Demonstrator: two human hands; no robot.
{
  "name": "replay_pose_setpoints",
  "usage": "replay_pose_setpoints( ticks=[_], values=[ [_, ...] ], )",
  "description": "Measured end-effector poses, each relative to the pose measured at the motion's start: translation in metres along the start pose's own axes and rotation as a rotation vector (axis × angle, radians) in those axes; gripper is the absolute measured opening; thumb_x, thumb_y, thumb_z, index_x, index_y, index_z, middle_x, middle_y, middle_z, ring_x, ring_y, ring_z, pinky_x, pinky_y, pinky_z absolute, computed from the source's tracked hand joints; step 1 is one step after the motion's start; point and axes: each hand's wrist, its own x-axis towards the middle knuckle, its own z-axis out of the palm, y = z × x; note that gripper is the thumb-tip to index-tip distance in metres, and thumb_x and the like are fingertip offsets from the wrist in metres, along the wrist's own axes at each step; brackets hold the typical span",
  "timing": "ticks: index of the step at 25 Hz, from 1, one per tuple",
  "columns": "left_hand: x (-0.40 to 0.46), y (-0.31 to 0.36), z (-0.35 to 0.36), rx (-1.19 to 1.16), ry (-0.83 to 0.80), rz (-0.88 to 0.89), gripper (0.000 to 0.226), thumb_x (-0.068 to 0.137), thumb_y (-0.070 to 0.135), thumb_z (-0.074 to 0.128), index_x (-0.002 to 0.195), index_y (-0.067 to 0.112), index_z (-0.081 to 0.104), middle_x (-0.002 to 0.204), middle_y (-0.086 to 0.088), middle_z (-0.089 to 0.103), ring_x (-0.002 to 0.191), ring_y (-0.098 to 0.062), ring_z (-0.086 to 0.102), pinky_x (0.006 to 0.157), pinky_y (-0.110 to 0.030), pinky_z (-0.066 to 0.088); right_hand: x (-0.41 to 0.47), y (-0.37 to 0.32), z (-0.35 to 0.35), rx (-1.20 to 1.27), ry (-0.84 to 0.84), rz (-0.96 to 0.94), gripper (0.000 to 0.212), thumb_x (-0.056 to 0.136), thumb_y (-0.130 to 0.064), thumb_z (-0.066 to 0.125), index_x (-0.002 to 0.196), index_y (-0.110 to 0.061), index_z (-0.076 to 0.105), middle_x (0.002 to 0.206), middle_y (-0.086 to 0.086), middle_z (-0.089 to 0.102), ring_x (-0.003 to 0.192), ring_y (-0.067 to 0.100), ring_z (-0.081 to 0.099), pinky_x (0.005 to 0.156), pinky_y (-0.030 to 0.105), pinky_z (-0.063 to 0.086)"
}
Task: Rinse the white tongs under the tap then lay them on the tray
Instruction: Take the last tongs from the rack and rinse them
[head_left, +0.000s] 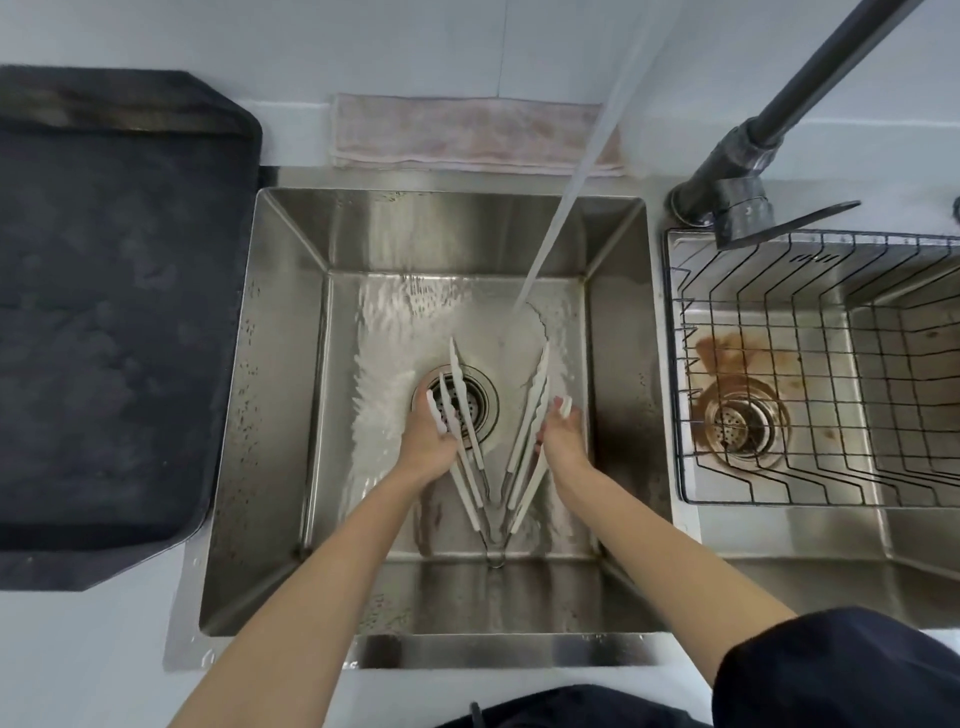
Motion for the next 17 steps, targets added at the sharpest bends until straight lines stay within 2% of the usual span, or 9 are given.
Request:
replay_pose_setpoints(
  ticks=[2,4,6,8,11,12,17],
  values=[
    [0.005,-0.007,0.003,0.001,0.003,-0.029,0.079,0.084,-0.011,0.037,0.148,0.025,0.008,0.154,-0.006,0.025,0.138,-0.031,0.031,0.112,-0.044,0.032,-0.005,-0.006,-0.005,-0.005,0.002,-0.01,0.049,0.099,-0.039,0.026,0.142,-0.015,0.03,0.12,0.006,0.051,0.109,0.022,0.048,0.106,0.041,0.036],
    [0.009,-0.009,0.008,0.004,0.023,-0.01,0.076,0.085,-0.01,0.037,0.148,0.023,0.009,0.155,-0.004,0.024,0.141,-0.025,0.026,0.115,-0.04,0.027,-0.008,-0.011,-0.013,-0.086,-0.005,-0.048,0.048,0.1,-0.032,0.028,0.144,-0.012,0.03,0.144,0.015,0.038,0.128,0.03,0.043,0.109,0.038,0.032],
    [0.014,-0.013,0.011,0.01,0.046,-0.001,0.072,0.086,-0.008,0.038,0.148,0.021,0.015,0.153,-0.003,0.027,0.141,-0.024,0.027,0.115,-0.041,0.028,-0.01,-0.012,-0.018,-0.184,-0.032,-0.084,0.052,0.1,-0.031,0.031,0.148,-0.01,0.023,0.152,0.015,0.025,0.138,0.032,0.033,0.113,0.037,0.026],
    [0.018,-0.016,0.01,-0.004,0.066,-0.036,0.068,0.087,-0.003,0.042,0.147,0.021,0.019,0.148,-0.003,0.036,0.137,-0.025,0.035,0.112,-0.039,0.032,-0.01,-0.013,-0.018,-0.226,-0.045,-0.117,0.053,0.099,-0.031,0.036,0.146,-0.008,0.028,0.15,0.016,0.031,0.136,0.032,0.036,0.112,0.036,0.029],
    [0.02,-0.023,0.011,0.048,0.091,-0.099,0.064,0.089,0.005,0.047,0.146,0.019,0.022,0.141,-0.011,0.047,0.128,-0.032,0.044,0.107,-0.041,0.037,-0.012,-0.015,-0.018,-0.268,-0.033,-0.121,0.048,0.098,-0.031,0.04,0.138,-0.004,0.039,0.136,0.017,0.05,0.124,0.032,0.049,0.096,0.031,0.039],
    [0.022,-0.025,0.011,0.062,0.096,-0.117,0.064,0.089,0.009,0.049,0.146,0.018,0.022,0.138,-0.015,0.049,0.126,-0.034,0.046,0.106,-0.043,0.039,-0.014,-0.016,-0.018,-0.262,-0.027,-0.111,0.049,0.097,-0.031,0.043,0.137,-0.003,0.039,0.133,0.016,0.053,0.122,0.031,0.05,0.094,0.031,0.039],
    [0.022,-0.026,0.015,0.023,0.14,-0.19,0.043,0.089,0.021,0.056,0.128,0.007,0.046,0.124,-0.016,0.058,0.111,-0.031,0.056,0.095,-0.037,0.044,-0.012,-0.011,-0.02,-0.201,0.055,-0.077,0.053,0.091,-0.033,0.056,0.134,-0.003,0.044,0.128,0.015,0.056,0.12,0.029,0.053,0.1,0.032,0.04]
  ],
)
